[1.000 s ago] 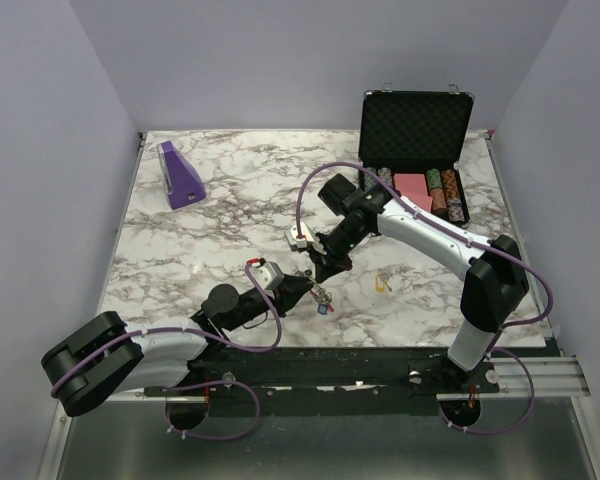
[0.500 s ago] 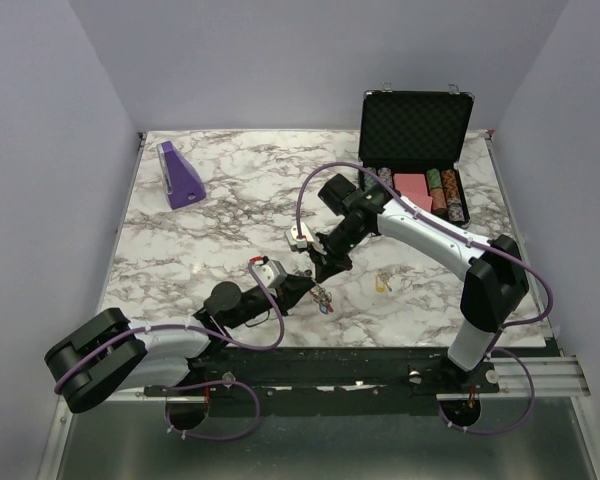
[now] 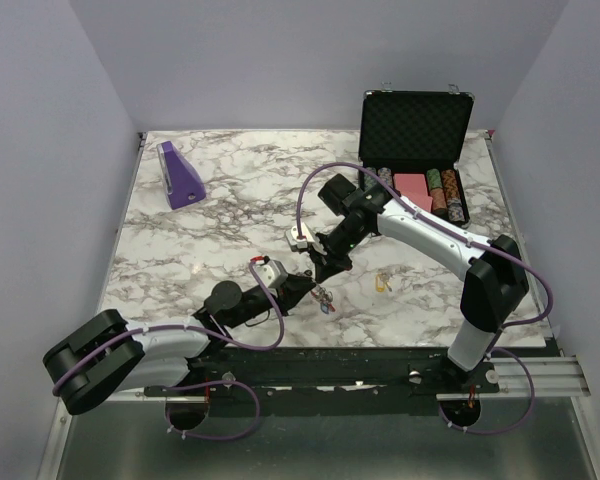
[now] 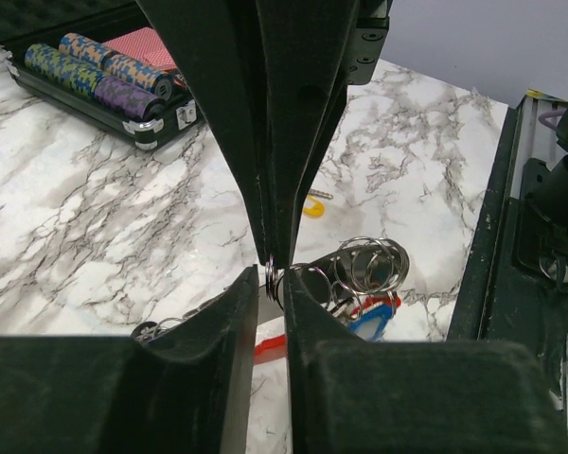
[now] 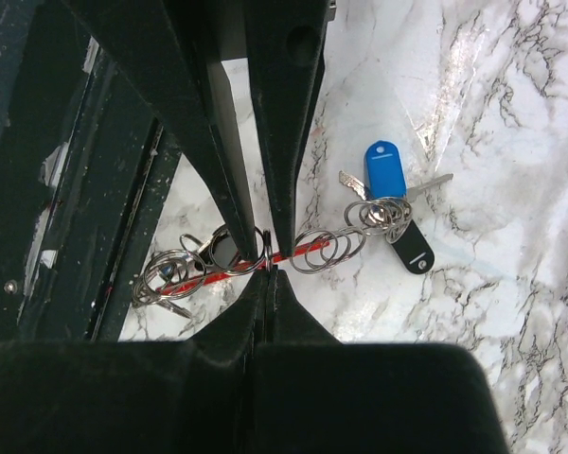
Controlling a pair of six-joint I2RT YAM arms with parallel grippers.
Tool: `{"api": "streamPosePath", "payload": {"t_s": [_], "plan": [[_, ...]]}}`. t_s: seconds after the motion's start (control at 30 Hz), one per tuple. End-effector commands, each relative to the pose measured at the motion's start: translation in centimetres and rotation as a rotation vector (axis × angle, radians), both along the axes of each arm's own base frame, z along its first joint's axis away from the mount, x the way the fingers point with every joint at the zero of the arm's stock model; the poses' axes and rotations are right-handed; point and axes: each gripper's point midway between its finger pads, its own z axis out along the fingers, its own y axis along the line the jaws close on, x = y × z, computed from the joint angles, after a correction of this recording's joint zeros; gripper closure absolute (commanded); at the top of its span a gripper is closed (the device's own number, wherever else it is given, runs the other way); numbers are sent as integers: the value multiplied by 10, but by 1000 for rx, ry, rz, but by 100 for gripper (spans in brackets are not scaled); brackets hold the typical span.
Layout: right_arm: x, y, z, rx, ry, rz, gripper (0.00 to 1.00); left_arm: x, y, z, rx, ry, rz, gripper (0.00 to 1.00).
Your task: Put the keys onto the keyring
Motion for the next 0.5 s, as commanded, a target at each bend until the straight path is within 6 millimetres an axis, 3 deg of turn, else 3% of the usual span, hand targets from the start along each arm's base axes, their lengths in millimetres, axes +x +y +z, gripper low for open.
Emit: {"api": "streamPosePath", "payload": {"t_s": [0.0,0.17,0.47], "plan": [[-12,2,2,15,49,25,99,0,0,14,-27,-30,-3,73],[-12,2,2,15,51,25,99,0,5,15,-22,-33,14,67],[-12,3,3,18,54,27,99,1,6,10,19,-42,18,69]]}}
